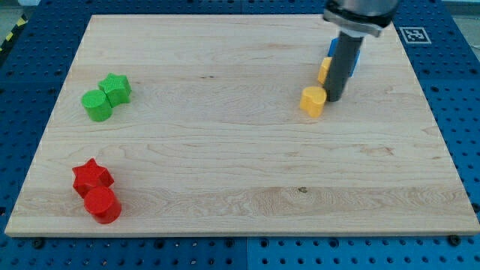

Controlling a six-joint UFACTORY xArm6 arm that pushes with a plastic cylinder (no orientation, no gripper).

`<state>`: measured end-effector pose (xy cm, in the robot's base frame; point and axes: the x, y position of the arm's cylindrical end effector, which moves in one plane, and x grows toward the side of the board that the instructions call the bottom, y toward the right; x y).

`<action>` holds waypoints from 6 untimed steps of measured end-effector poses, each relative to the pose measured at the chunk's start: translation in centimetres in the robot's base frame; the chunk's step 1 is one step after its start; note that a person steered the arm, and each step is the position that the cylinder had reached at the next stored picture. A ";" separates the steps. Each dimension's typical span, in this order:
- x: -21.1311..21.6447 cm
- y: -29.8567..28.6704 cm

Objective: Move the heart towards the center of the board

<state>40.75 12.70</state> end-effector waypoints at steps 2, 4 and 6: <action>0.1 -2.7; 1.2 -2.5; 2.4 -3.5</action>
